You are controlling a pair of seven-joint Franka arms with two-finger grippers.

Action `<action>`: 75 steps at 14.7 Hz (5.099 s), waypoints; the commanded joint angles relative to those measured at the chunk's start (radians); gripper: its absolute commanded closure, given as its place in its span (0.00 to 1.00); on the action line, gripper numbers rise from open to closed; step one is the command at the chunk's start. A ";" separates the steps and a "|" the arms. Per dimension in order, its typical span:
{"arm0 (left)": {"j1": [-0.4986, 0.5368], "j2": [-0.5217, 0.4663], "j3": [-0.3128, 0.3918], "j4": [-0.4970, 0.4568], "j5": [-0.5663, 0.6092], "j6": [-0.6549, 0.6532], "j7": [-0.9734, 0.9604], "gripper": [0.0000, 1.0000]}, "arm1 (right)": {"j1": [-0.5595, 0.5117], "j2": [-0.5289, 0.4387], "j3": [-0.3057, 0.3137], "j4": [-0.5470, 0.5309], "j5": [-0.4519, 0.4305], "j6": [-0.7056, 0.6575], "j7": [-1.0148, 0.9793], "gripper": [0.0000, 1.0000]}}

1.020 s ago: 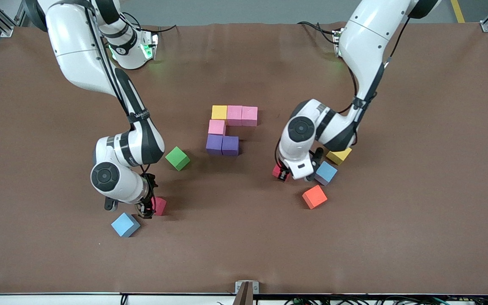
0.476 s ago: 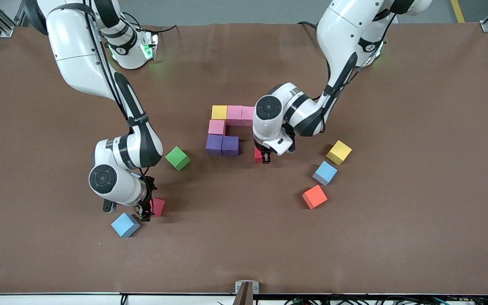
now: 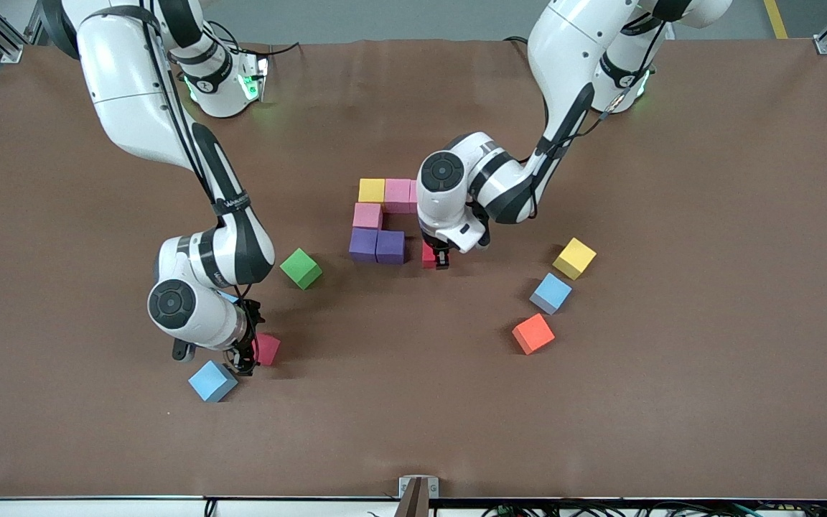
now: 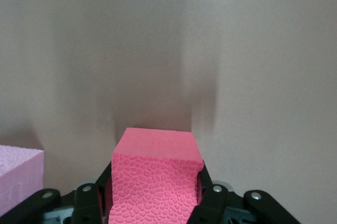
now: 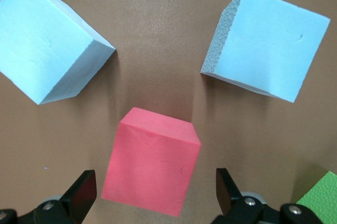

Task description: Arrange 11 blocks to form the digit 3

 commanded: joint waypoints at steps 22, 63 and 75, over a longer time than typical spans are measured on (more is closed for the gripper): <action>-0.059 0.081 0.006 0.105 -0.023 0.000 -0.056 0.68 | -0.018 0.042 0.003 0.006 0.004 0.042 -0.017 0.70; 0.389 0.072 0.011 0.273 0.007 -0.123 1.300 0.00 | 0.337 -0.179 0.021 -0.278 -0.076 0.163 -1.141 0.99; 0.392 0.109 0.011 0.261 0.011 -0.094 1.435 0.00 | 0.384 -0.176 0.020 -0.356 -0.078 0.248 -1.209 0.99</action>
